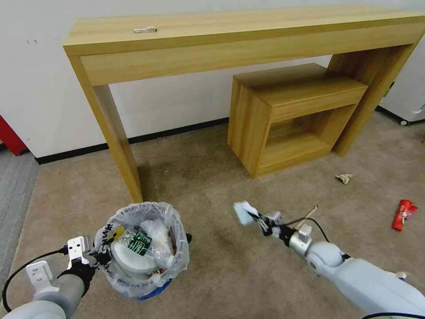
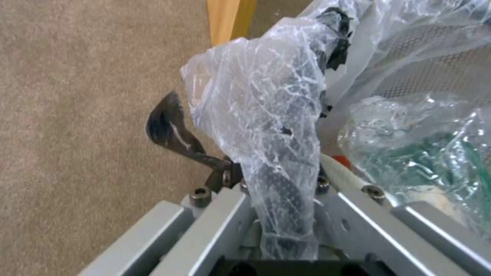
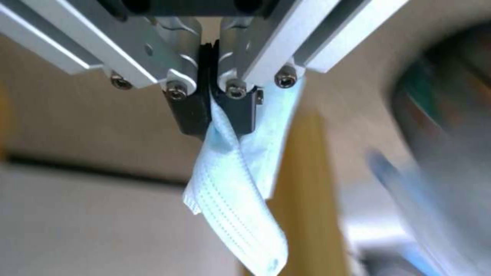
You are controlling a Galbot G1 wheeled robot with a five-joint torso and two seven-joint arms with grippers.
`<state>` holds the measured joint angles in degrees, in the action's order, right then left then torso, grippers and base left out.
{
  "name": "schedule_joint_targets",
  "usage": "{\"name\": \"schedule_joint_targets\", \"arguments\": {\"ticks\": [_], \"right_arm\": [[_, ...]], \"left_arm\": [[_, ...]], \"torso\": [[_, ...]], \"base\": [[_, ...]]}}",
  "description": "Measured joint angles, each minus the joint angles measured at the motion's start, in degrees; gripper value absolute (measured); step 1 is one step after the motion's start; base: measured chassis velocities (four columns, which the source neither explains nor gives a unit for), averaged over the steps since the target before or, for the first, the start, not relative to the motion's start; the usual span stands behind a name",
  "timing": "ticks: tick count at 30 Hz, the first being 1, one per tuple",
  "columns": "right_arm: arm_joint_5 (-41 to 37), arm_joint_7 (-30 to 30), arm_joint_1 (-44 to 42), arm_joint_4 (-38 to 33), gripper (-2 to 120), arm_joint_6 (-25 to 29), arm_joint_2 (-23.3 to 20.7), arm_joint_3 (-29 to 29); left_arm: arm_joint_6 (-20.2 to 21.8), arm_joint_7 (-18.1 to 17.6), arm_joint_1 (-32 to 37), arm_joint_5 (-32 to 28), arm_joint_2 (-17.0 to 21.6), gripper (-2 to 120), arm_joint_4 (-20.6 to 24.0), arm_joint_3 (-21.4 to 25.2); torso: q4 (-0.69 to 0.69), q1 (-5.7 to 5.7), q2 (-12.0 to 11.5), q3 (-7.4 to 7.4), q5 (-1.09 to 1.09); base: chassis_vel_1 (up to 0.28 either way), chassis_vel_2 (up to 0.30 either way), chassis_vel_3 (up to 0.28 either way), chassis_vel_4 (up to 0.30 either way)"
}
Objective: Pick up the trash bin and place the garbage on the floor into it.
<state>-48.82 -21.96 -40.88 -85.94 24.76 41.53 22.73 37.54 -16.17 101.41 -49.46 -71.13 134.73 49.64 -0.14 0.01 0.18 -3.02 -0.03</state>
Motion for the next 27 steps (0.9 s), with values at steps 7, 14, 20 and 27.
{"name": "schedule_joint_targets", "arguments": {"ticks": [7, 14, 20, 27], "right_arm": [[-6.19, -2.54, 8.37, -13.2, 0, -1.77, -0.88, 5.58], [-10.64, -5.98, 21.58, -20.41, 0, -3.37, 0.14, 17.62], [-11.19, -4.9, 30.62, -21.78, 0, -3.92, 1.51, 27.49], [-10.04, -0.94, 34.32, -20.22, 0, -4.19, 2.8, 35.5]], "left_arm": [[0.28, -0.04, 0.03, 0.01, 0.11, 1, 0.21, -0.1], [0.44, -0.14, -0.08, 0.06, 0.17, 1, 0.47, -0.06], [0.58, -0.39, -0.36, -0.25, 0.17, 1, 1.02, 0.09], [0.67, -0.84, -0.39, -1.01, 0.3, 1, 1.76, 0.67]], "torso": [[0.0, -0.01, 0.0, 0.0, 0.01], [0.0, 0.0, 0.0, 0.0, 0.01], [0.01, 0.0, 0.0, 0.0, 0.02], [0.01, 0.0, 0.0, 0.0, 0.02]], "base": [[0.0, 0.0, 0.0, 0.0], [0.0, 0.0, 0.0, 0.0], [0.0, 0.0, 0.0, 0.0], [0.0, 0.0, 0.0, 0.0]]}}
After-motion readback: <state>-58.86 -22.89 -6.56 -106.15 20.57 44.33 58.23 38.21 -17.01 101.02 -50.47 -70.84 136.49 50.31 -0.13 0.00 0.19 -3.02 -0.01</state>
